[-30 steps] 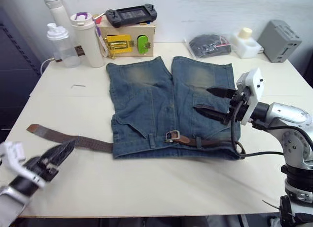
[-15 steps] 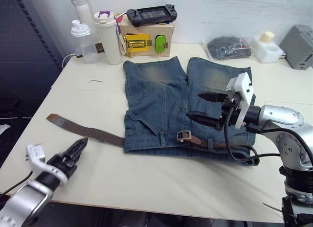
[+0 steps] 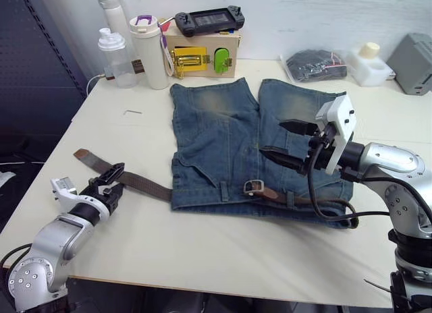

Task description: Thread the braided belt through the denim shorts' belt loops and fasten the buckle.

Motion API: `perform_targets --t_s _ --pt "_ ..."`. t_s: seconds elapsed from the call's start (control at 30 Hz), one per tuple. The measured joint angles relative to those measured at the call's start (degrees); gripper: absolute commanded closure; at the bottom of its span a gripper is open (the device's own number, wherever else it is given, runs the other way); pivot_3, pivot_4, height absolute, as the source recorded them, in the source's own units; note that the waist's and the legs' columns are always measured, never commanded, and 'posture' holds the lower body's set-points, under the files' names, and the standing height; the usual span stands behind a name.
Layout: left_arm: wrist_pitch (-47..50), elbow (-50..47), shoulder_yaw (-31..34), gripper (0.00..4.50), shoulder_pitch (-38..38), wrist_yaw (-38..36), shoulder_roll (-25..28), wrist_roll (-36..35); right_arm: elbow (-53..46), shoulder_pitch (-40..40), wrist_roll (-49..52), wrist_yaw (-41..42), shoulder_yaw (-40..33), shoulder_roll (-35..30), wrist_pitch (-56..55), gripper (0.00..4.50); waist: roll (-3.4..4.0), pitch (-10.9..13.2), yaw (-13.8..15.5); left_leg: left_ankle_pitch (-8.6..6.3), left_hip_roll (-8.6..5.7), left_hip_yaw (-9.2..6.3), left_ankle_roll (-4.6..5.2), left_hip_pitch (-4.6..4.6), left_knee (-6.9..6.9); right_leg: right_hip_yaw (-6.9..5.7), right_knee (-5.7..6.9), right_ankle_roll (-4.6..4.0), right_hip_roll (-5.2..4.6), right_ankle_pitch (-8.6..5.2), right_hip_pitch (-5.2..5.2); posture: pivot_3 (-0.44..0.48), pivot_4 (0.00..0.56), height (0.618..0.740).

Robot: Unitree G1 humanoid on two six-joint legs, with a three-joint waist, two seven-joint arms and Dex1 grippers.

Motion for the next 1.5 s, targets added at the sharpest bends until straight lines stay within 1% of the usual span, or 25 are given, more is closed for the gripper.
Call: perform_targets --t_s 0.27,0.47,0.5,0.6,0.73,0.77,0.83,0.9,0.93,1.0,1.03,1.07,1.1,1.13,1.17,1.2,1.23,1.27,1.3,1.37,1.5 --pt "-1.0 -5.0 -1.4 0.59 0.5 5.1 -3.9 -0.6 0.0 -0.4 -0.2 -1.1 0.1 0.1 -0.4 0.04 0.0 0.0 0.0 0.0 -0.01 0.02 0.01 0.01 0.0 0.05 -0.04 0.0 0.02 0.0 0.02 0.0 0.15 0.645" --pt "-3.5 -3.7 -2.4 0.59 -3.5 9.5 -5.0 -1.0 0.0 -0.4 -0.4 -1.7 0.2 0.1 -1.4 0.04 -0.01 0.0 0.3 0.01 -0.02 0.03 0.01 0.0 0.02 0.05 -0.05 0.04 0.02 -0.02 0.03 0.0 0.15 0.645" --pt "-3.7 -3.5 -2.5 0.85 -3.9 9.8 -5.0 -1.0 0.0 -0.4 -0.4 -1.8 0.2 0.1 -1.4 0.01 -0.02 0.0 0.3 0.0 -0.01 0.03 0.01 -0.01 0.02 0.06 -0.05 0.05 0.02 -0.03 0.03 0.0 0.15 0.645" --pt "-4.8 -2.0 -2.9 1.42 -4.9 10.8 -5.0 -1.2 0.0 -0.3 -0.4 -2.0 0.2 0.1 -1.4 0.0 -0.01 0.0 0.3 0.0 -0.02 0.05 0.01 0.0 0.01 0.07 -0.04 0.08 0.02 -0.04 0.03 0.0 0.15 0.645" --pt "-6.5 -0.2 -4.0 2.95 -5.5 11.6 -5.1 -0.8 -0.2 -0.2 -0.3 -2.5 0.2 0.1 -1.4 0.0 -0.02 0.0 0.3 0.01 -0.01 0.06 0.0 0.0 0.01 0.11 -0.04 0.24 0.01 -0.13 0.03 0.0 0.15 0.645" --pt "-6.8 0.4 -4.3 3.58 -5.6 11.6 -5.1 -0.4 -0.3 -0.1 -0.3 -2.5 0.1 0.0 -1.4 0.0 -0.02 0.0 0.3 0.01 -0.01 0.06 0.0 -0.01 0.01 0.12 -0.04 0.25 0.01 -0.14 0.04 0.0 0.15 0.645" --pt "-6.8 0.8 -4.9 4.27 -6.3 10.5 -4.7 1.2 -0.4 0.2 -0.2 -2.6 0.0 -0.1 -1.3 0.0 -0.02 0.0 0.3 0.01 -0.01 0.07 0.0 -0.01 0.01 0.12 -0.04 0.27 0.01 -0.15 0.03 0.0 0.15 0.645" --pt "-6.3 1.5 -5.6 4.27 -7.2 8.7 -3.7 3.9 -0.6 0.4 0.1 -2.6 -0.2 -0.5 -1.2 0.0 0.0 0.0 0.5 0.02 -0.01 0.09 -0.03 -0.06 0.01 0.14 -0.04 0.32 0.02 -0.18 0.03 0.0 0.15 0.645" --pt "-5.7 2.1 -6.8 4.27 -8.1 6.3 -2.8 7.3 -0.7 0.8 0.3 -2.6 -0.9 -1.0 -1.0 0.0 -0.03 0.0 0.6 0.06 -0.01 0.09 -0.08 -0.18 0.01 0.14 -0.05 0.35 0.02 -0.19 0.03 0.0 0.15 0.645" --pt "-5.2 2.7 -8.2 4.27 -8.7 3.9 -1.3 11.1 -0.8 0.9 0.4 -2.6 -1.4 -1.2 -1.0 0.0 -0.08 0.1 0.7 0.07 0.0 0.1 -0.1 -0.21 0.01 0.14 -0.04 0.39 0.03 -0.21 0.01 0.0 0.15 0.645" --pt "-4.0 2.3 -11.9 4.27 -9.9 -0.7 3.2 19.1 -1.2 1.2 0.6 -2.6 -1.7 -1.9 -0.9 0.0 -0.3 0.2 0.6 0.09 0.02 0.09 -0.15 -0.29 0.01 0.14 -0.05 0.52 0.03 -0.29 -0.03 0.0 0.15 0.645" --pt "-3.2 0.0 -16.9 4.27 -11.4 -5.7 9.0 29.4 -1.7 1.6 0.7 -2.4 -1.9 -2.4 -0.9 0.0 -0.51 0.3 0.5 0.13 0.08 0.03 -0.23 -0.45 -0.02 0.11 -0.16 0.55 0.12 -0.3 -0.11 0.0 0.15 0.645" --pt "-3.1 -2.2 -21.1 4.27 -12.6 -8.9 13.5 36.4 -2.0 1.9 0.8 -2.2 -1.9 -2.8 -0.8 0.0 -0.53 0.3 0.4 0.13 0.08 -0.03 -0.23 -0.51 -0.02 0.09 -0.16 0.55 0.15 -0.3 -0.15 0.0 0.15 0.645" --pt "-4.9 -6.9 -30.5 4.27 -14.7 -15.0 21.9 51.9 -2.4 2.4 1.1 -1.7 -2.0 -3.5 -0.8 0.0 -0.53 0.4 0.1 0.13 0.01 -0.01 -0.24 -0.51 -0.08 0.11 -0.19 0.56 0.17 -0.29 -0.13 0.0 0.15 0.645" --pt "-7.6 -10.6 -38.9 4.27 -16.3 -20.6 28.2 65.9 -2.8 2.6 1.5 -1.0 -2.1 -4.0 -0.8 0.0 -0.32 0.4 -0.4 0.11 -0.06 0.18 -0.18 -0.42 -0.23 0.1 -0.24 0.63 0.17 -0.24 -0.12 0.0 0.15 0.645" --pt "-11.2 -12.2 -46.4 4.27 -17.2 -25.1 32.5 78.7 -2.9 2.9 1.9 -0.4 -2.1 -4.4 -0.8 0.0 -0.24 0.4 -0.6 0.07 -0.16 0.35 -0.1 -0.31 -0.29 0.08 -0.25 0.63 0.13 -0.24 -0.11 0.0 0.15 0.645" --pt "-14.0 -13.0 -51.9 4.27 -17.4 -28.4 35.4 87.9 -3.1 3.2 2.3 0.1 -2.1 -4.6 -0.8 0.0 -0.13 0.4 -1.0 0.04 -0.17 0.58 -0.02 -0.14 -0.48 0.12 -0.36 0.63 -0.04 -0.24 -0.03 0.0 0.15 0.645" --pt "-17.9 -12.7 -58.8 4.27 -17.0 -32.7 38.0 99.8 -3.7 4.0 2.4 0.7 -1.9 -5.2 -0.8 0.0 -0.1 0.5 -1.6 0.05 -0.17 0.75 0.04 -0.02 -0.69 0.11 -0.5 0.64 -0.08 -0.24 0.02 0.0 0.15 0.645" --pt "-20.8 -12.2 -62.1 4.27 -16.1 -35.1 39.0 107.4 -4.3 5.1 2.3 1.4 -1.8 -6.1 -1.0 0.0 -0.13 0.5 -2.1 0.08 -0.12 0.81 0.09 0.05 -0.93 0.11 -0.68 0.66 -0.1 -0.23 0.02 0.0 0.15 0.645" --pt "-24.5 -11.5 -62.4 4.27 -15.5 -38.5 39.3 115.2 -5.2 6.0 0.9 2.6 -0.4 -8.0 -1.8 0.0 -0.11 0.5 -2.4 0.11 0.02 0.73 0.06 0.24 -1.1 0.0 -0.77 0.72 -0.08 -0.2 0.08 0.0 0.15 0.645" --pt "-27.5 -9.7 -59.2 4.27 -14.1 -42.5 36.6 120.8 -6.1 7.0 -3.7 4.2 3.7 -10.1 -5.9 0.0 -0.07 0.5 -2.1 0.3 0.42 0.61 -0.28 0.15 -1.16 -0.27 -1.08 0.84 -0.13 -0.26 0.12 0.0 0.15 0.645"
